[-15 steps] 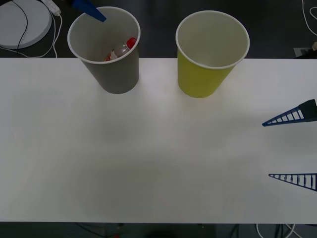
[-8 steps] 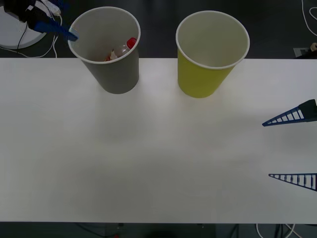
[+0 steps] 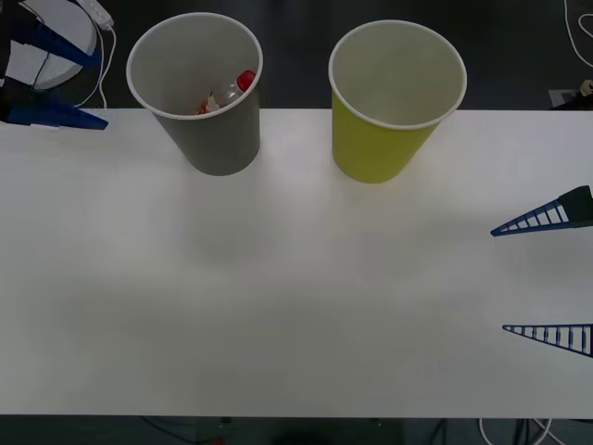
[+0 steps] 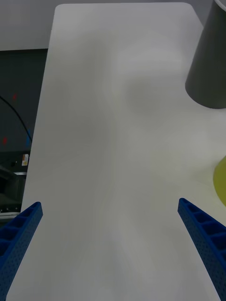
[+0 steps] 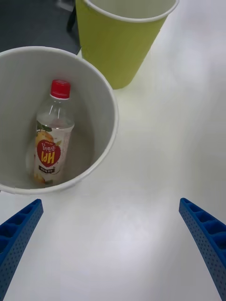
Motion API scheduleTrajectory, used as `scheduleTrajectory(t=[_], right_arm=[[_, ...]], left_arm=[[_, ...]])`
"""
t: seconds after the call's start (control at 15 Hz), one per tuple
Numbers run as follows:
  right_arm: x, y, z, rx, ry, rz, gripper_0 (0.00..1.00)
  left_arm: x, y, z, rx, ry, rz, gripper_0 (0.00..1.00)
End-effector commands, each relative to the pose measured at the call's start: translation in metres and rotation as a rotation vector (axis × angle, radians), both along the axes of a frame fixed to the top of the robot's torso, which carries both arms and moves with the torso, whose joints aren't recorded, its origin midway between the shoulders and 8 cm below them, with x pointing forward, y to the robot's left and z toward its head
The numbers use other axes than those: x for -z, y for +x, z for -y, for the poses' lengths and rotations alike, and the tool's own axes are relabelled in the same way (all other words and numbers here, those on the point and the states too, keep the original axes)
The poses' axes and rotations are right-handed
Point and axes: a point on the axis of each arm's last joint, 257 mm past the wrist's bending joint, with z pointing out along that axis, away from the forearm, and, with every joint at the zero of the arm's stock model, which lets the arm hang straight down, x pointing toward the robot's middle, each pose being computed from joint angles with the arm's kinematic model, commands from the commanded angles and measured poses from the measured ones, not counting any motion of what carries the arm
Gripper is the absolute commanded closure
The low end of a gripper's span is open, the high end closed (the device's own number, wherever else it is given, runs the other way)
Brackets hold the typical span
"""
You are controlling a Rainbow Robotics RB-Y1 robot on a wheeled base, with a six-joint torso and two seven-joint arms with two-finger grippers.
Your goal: Put the can into the green bin and the plastic bottle into the gray bin
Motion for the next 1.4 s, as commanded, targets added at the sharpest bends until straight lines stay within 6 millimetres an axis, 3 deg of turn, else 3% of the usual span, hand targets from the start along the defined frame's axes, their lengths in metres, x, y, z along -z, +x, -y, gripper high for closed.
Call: scheduleTrajectory(t=[0.07,0.67,1.13,1.4], right_arm=[[0.0,0.0,0.0,0.0,0.0,0.0,0.0],[0.0,0.0,0.0,0.0,0.0,0.0,0.0],[0.0,0.0,0.0,0.0,0.0,0.0,0.0],[0.0,0.0,0.0,0.0,0.0,0.0,0.0]], left_arm=[[0.018,-0.017,-0.005,0.017,-0.024,0.014,0.0],[0.081,-0.09,-0.015,0.108,-0.082,0.059,0.0],[0.104,-0.141,-0.024,0.203,-0.078,0.073,0.0],[0.109,-0.16,-0.032,0.23,-0.053,0.116,0.0]])
